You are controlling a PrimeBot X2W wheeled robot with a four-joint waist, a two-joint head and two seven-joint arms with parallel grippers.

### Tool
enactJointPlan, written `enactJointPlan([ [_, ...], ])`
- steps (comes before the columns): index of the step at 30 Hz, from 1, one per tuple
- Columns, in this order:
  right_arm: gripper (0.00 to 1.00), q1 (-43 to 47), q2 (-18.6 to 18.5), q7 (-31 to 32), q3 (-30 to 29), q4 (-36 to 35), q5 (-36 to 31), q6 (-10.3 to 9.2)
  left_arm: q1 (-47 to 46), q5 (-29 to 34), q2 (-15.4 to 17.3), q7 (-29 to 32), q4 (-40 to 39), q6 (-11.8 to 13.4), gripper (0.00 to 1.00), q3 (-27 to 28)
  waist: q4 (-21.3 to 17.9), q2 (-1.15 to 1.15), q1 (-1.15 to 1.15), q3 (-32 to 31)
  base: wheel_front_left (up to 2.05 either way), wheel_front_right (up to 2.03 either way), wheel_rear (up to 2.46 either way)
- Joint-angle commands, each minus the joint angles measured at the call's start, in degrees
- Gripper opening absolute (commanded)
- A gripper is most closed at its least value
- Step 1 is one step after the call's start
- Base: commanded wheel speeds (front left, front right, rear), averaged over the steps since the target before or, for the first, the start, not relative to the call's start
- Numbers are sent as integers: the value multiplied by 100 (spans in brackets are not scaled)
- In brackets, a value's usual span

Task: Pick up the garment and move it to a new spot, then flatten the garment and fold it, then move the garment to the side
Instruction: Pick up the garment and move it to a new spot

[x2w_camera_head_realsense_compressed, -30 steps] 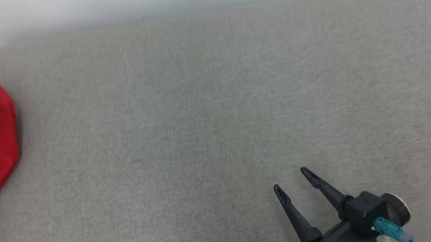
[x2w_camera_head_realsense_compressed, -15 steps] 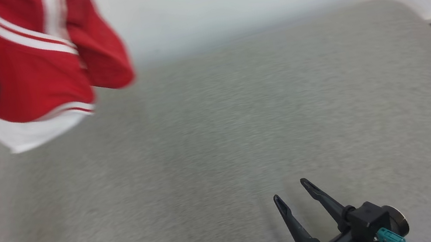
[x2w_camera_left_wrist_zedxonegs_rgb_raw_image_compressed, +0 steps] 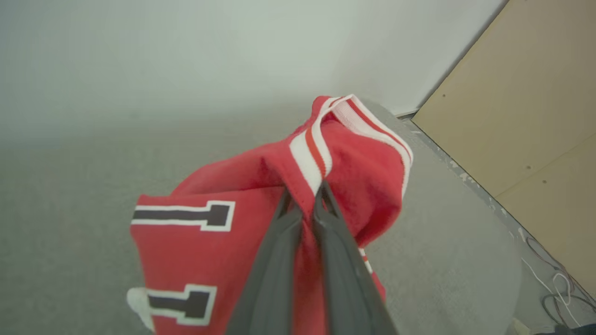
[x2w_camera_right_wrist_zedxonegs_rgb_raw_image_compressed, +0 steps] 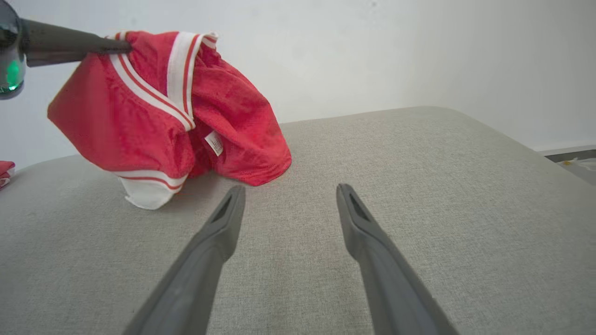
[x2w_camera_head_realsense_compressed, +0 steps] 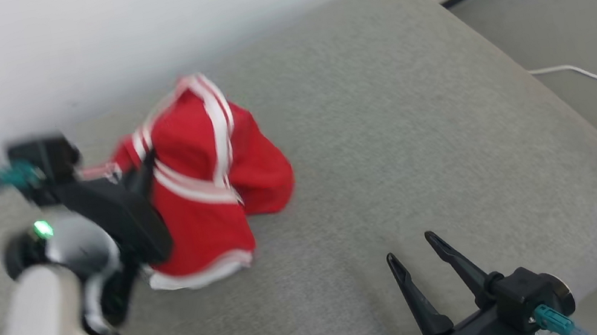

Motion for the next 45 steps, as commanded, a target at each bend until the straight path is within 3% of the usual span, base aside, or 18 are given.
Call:
enactJointPlan([
  [1, 100, -52, 12, -2, -5, -37, -5, -14, 150, 14, -85, -172, 182, 21, 0, -28, -403, 0, 0, 397, 0, 0, 0],
  [9, 100, -55, 9, -2, 48, -25, -41, -14, 436, 222, -455, -1025, 1281, -113, 0, -344, -204, 0, 0, 265, 0, 0, 0],
  [10, 100, -33, 8, -2, 49, -8, -49, -14, 456, 240, -495, -1129, 1350, -120, 4, -369, -143, 0, 0, 216, 0, 0, 0],
  [11, 100, -10, 8, -2, 47, 9, -49, -14, 490, 234, -538, -1247, 1423, -121, 35, -385, -75, 0, 0, 153, 0, 0, 0],
  [12, 100, 27, 8, -2, 25, 30, -63, -14, 514, 243, -572, -1370, 1475, -132, 78, -415, 6, 0, 0, 83, 0, 0, 0],
  [13, 100, 58, 8, -2, 40, 50, -77, -14, 536, 259, -586, -1515, 1495, -123, 100, -409, 73, 0, 0, 14, 0, 0, 0],
  [22, 100, 301, 5, 85, -144, 77, -276, -14, 961, 302, -643, -2636, 1352, -115, 100, -369, 779, 0, 0, -587, 0, 0, 0],
  [30, 100, 529, 6, 196, -425, -55, -428, -14, 1832, 350, -471, -3491, 719, 33, 100, -192, 1490, 0, 0, -962, 0, 0, 0],
  [38, 100, 772, 6, 291, -1018, -208, -599, -14, 3362, 622, -179, -3898, -288, 191, 100, -55, 2102, 0, 0, -1151, 0, 0, 0],
  [45, 100, 892, 6, 320, -1359, -151, -709, -14, 4262, 873, -87, -3944, -824, 338, 100, 144, 2230, 0, 0, -1160, 0, 0, 0],
])
